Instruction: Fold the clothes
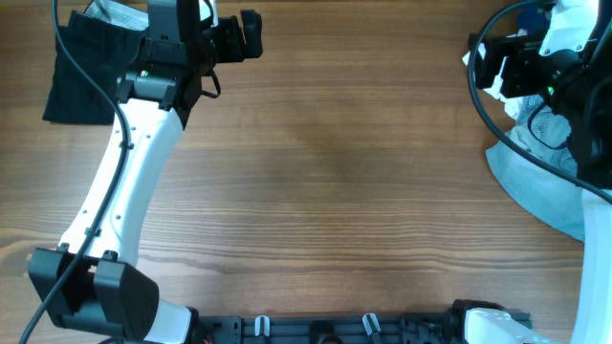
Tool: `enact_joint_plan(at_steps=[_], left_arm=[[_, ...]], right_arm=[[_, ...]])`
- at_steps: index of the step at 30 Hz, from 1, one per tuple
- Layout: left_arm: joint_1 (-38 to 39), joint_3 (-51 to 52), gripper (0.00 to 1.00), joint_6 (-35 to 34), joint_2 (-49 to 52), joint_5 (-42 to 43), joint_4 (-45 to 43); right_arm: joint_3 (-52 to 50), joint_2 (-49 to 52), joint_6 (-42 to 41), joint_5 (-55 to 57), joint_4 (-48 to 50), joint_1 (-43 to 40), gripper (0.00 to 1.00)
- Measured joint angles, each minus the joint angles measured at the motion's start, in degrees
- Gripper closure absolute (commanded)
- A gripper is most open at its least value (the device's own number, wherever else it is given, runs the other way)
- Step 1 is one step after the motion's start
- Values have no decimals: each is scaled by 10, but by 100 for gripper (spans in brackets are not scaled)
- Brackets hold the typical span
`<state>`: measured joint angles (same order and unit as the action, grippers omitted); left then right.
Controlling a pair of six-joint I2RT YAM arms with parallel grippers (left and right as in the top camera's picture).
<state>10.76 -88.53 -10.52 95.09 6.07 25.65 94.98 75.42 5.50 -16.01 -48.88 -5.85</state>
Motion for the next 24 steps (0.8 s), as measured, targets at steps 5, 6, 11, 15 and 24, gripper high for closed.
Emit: enact_joint_plan(at_steps=[5, 6, 11, 15, 24], left_arm=[[0, 0, 0, 0, 0, 0, 10], [0, 0, 0, 0, 0, 0, 13], [0, 0, 0, 0, 0, 0, 14], [0, 0, 0, 0, 0, 0, 14], [0, 0, 0, 0, 0, 0, 16]], right_arm=[[0, 1, 0, 2, 0, 0, 0], [0, 3, 0, 2, 0, 0, 0], [0, 8, 0, 3, 0, 0, 0], [0, 8, 0, 6, 0, 0, 0], [-30, -24, 0, 7, -2, 0, 0]])
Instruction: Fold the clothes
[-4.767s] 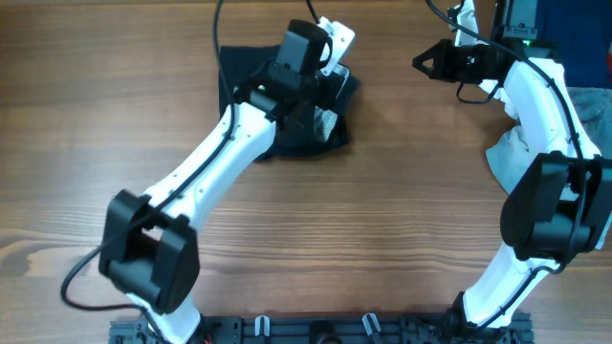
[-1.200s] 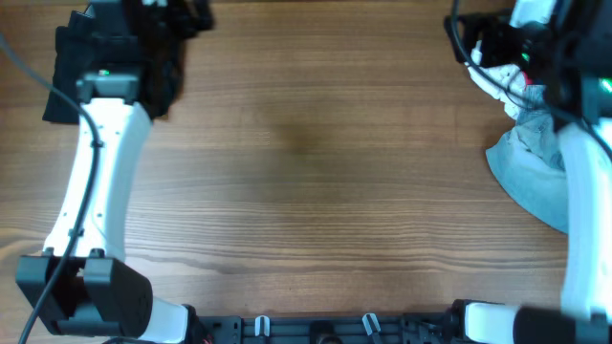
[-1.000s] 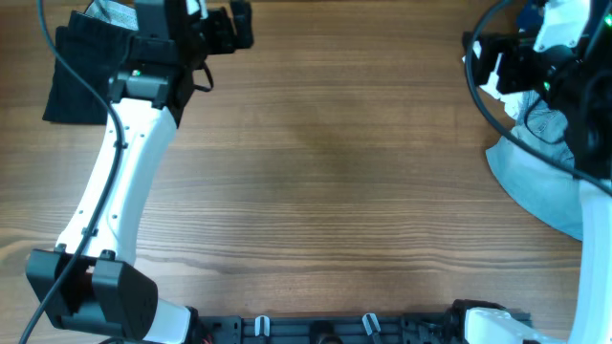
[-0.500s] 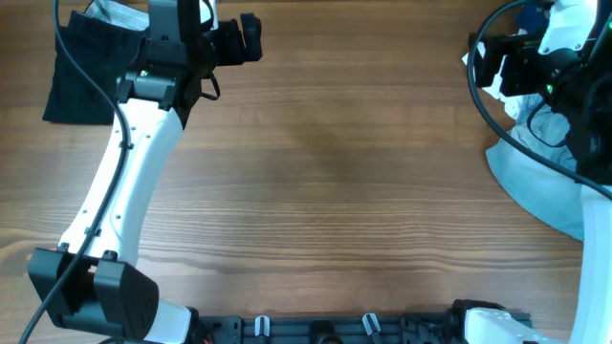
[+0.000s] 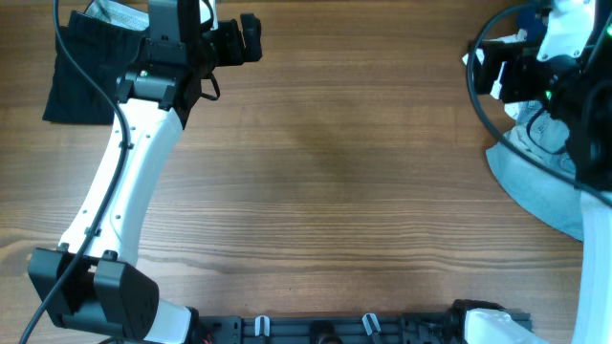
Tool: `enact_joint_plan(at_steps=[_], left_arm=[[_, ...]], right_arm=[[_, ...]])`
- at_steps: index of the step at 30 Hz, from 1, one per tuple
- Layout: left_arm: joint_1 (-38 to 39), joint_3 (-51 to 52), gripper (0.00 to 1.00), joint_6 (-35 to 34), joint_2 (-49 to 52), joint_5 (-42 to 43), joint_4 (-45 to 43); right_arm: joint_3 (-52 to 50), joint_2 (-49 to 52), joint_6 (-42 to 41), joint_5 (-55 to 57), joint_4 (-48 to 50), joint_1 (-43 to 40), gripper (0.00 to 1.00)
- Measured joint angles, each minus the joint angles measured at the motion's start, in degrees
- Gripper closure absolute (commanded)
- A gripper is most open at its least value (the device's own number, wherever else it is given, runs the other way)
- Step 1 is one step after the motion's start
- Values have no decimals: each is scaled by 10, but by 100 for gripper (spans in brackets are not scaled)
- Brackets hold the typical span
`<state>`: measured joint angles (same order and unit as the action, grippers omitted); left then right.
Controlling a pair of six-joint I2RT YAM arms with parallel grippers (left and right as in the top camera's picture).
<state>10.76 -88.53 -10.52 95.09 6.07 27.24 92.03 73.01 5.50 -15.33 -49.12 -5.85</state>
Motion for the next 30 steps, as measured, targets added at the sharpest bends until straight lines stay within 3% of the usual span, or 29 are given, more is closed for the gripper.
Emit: enact_joint_plan(at_steps=[5, 10, 14, 23, 30], left_arm=[[0, 0, 0, 0, 0, 0, 1], [0, 0, 0, 0, 0, 0, 2], [0, 0, 0, 0, 0, 0, 2], [0, 0, 0, 0, 0, 0, 2], [0, 0, 0, 0, 0, 0, 2]], right_arm=[[-153, -118, 0, 0, 168, 0, 0], [-389, -272, -3, 0, 406, 0, 0], [-575, -379, -7, 0, 517, 0, 0], [-839, -568, -18, -1, 619, 1, 0], [-914, -682, -22, -1, 603, 1, 0]])
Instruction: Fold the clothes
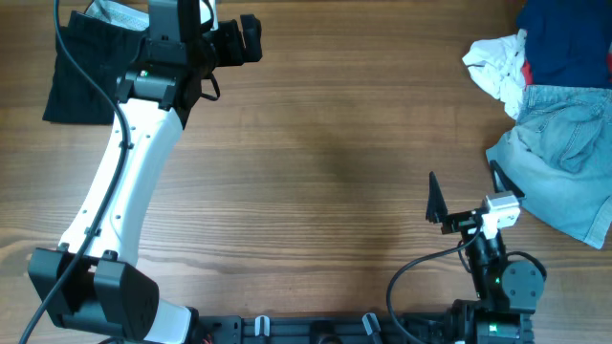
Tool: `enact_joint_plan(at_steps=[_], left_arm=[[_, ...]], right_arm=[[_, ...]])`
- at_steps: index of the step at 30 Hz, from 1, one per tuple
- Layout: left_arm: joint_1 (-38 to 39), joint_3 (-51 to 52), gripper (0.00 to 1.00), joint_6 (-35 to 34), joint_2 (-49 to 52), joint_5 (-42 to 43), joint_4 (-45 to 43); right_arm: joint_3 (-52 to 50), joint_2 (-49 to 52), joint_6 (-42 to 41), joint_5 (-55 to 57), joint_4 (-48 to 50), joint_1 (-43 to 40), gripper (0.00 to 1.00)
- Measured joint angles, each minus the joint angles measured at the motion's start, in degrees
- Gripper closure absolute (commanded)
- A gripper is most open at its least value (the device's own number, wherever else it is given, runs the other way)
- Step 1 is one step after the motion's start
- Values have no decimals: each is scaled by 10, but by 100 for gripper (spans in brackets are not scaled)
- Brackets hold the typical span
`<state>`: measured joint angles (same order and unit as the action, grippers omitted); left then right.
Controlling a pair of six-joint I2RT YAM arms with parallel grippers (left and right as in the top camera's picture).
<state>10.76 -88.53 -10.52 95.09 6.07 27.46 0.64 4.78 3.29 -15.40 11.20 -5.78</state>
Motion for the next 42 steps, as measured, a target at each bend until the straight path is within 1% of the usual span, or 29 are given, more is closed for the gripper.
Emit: enact_joint_plan(at_steps=[4, 6, 17, 28, 35, 37, 40, 42], left_arm=[[0, 0, 0, 0, 0, 0, 0], [0, 0, 0, 0, 0, 0, 0], [0, 0, 0, 0, 0, 0, 0], [0, 0, 0, 0, 0, 0, 0], [0, 0, 0, 0, 0, -37, 9], [0, 0, 0, 0, 0, -43, 22], [0, 0, 0, 1, 0, -59, 66], [0, 3, 0, 2, -1, -71, 73]], right_arm=[[-2, -33, 12, 0, -48, 0, 0], [-3, -37, 25, 0, -101, 0, 0], [-3, -12, 35, 0, -100, 0, 0], [-3, -11, 35, 0, -100, 0, 0], [-3, -11, 35, 0, -100, 0, 0], [-3, -11, 35, 0, -100, 0, 0], [-3, -11, 35, 0, -100, 0, 0], [-3, -11, 35, 0, -100, 0, 0]])
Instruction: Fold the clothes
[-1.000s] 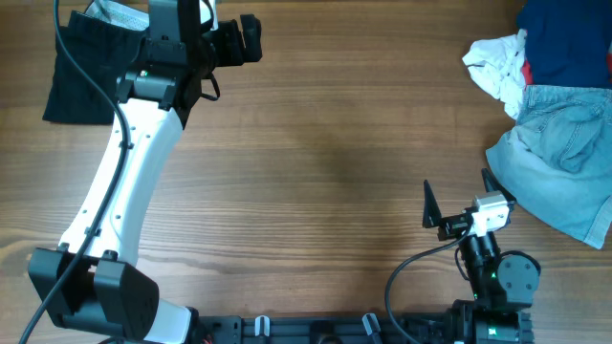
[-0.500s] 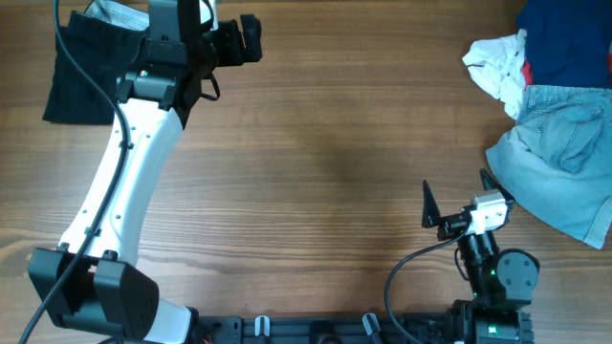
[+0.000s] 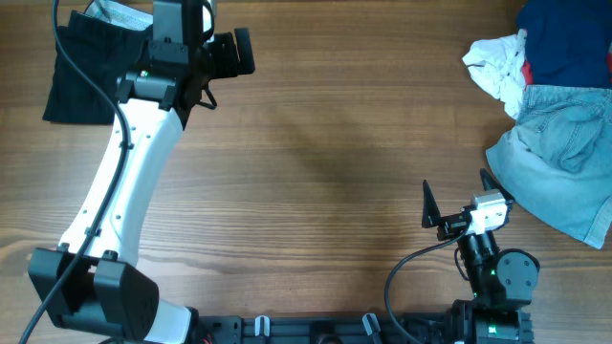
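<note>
A folded black garment (image 3: 81,72) lies at the far left corner, with a bit of white cloth (image 3: 115,13) showing at its back edge. My left gripper (image 3: 239,53) hovers just right of it, looks open and holds nothing. At the far right, a pile holds a crumpled white garment (image 3: 495,65), a navy blue garment (image 3: 564,38) and light blue denim shorts (image 3: 559,158). My right gripper (image 3: 457,203) is drawn back near the front edge, left of the shorts, with its fingers spread open and empty.
The left arm (image 3: 124,191) stretches diagonally from its base at the front left to the far left. A black rail (image 3: 316,330) runs along the front edge. Bare wooden table (image 3: 325,162) lies between the black garment and the pile.
My left gripper has shifted a little left and down and turned slightly. The right arm sits almost where it was near the front edge, shifted only a trace. The clothes have not moved.
At first my right arm reached over the pile at the far right, its gripper by the white garment, and stayed there. Then it was folded back at the front edge with nothing in it and the pile uncovered. The left gripper stayed beside the folded black garment throughout.
</note>
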Tool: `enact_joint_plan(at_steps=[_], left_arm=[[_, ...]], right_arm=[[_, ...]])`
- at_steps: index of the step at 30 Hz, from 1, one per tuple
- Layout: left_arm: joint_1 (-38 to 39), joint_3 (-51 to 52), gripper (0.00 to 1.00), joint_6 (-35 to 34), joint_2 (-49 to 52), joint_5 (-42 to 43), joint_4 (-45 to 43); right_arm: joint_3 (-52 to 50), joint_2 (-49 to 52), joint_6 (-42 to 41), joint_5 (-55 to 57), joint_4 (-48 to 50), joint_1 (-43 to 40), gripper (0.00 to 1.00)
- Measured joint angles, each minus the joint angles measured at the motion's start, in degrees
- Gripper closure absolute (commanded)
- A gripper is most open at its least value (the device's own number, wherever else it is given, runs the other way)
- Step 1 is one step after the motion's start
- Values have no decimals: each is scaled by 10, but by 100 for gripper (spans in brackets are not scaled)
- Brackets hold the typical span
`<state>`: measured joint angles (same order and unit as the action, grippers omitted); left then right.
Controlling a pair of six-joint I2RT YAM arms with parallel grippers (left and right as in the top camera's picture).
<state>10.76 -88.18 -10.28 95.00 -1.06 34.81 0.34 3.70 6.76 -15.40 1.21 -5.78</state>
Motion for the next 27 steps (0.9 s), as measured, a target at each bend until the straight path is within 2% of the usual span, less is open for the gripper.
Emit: enact_joint_plan(at_steps=[3, 7, 9, 14, 21, 27], left_arm=[[0, 38, 0, 2, -19, -21, -13], [-5, 158, 0, 2, -98, -38, -106], [-14, 251, 0, 1, -171, -42, -182], [-40, 468, 0, -9, -378, -50, -296], [-84, 692, 0, -18, -648, -42, -313], [-164, 798, 0, -23, -776, 33, -327]], right_arm=[[0, 0, 0, 0, 0, 0, 0], [0, 0, 0, 0, 0, 0, 0], [0, 0, 0, 0, 0, 0, 0], [0, 2, 0, 0, 0, 0, 0], [0, 2, 0, 0, 0, 0, 0], [0, 2, 0, 0, 0, 0, 0]])
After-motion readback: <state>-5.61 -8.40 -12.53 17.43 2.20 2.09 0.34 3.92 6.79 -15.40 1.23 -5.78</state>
